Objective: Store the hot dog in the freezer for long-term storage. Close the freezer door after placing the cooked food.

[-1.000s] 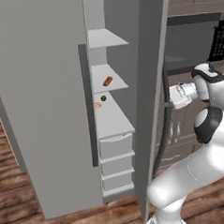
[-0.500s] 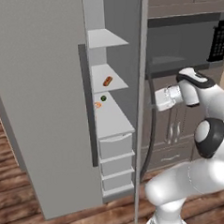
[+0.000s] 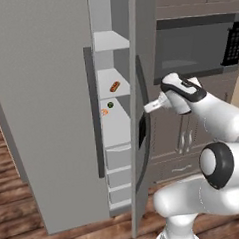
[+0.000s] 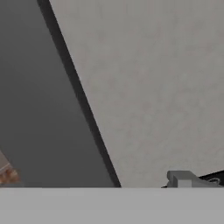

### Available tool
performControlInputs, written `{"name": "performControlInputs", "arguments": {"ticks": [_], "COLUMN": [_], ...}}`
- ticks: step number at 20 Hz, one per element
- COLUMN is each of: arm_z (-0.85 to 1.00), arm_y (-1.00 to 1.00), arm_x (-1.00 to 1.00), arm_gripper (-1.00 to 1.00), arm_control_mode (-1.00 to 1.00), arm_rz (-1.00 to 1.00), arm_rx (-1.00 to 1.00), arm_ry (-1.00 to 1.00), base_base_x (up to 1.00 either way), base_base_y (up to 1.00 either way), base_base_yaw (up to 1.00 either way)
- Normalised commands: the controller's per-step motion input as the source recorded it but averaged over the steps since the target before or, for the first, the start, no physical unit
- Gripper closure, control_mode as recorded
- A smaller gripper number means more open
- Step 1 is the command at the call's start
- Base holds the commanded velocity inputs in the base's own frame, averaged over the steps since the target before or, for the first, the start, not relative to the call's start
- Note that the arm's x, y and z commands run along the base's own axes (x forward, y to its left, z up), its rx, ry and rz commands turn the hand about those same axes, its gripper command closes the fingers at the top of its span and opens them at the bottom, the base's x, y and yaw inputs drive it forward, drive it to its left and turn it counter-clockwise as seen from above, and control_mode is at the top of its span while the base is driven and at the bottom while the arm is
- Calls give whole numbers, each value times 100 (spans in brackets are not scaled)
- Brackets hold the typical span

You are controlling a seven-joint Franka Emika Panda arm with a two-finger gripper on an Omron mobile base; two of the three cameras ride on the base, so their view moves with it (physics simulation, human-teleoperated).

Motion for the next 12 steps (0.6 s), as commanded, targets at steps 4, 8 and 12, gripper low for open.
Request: {"name": "performControlInputs", "arguments": {"ticks": [4,8,12], "arm_z": [44,42,12], "arm_y": [21,17,25], "arm_x": [18,14,1], "arm_gripper": [-100,-100,-100], "arm_control_mode": [-100,-100,-100], "arm_rz": [-16,-16,-16], "arm_rx": [0,0,0], "arm_ry": [24,20,13], "base_base_x": [0,0,0], "base_base_y": [0,0,0], "base_base_yaw": [0,0,0]}}
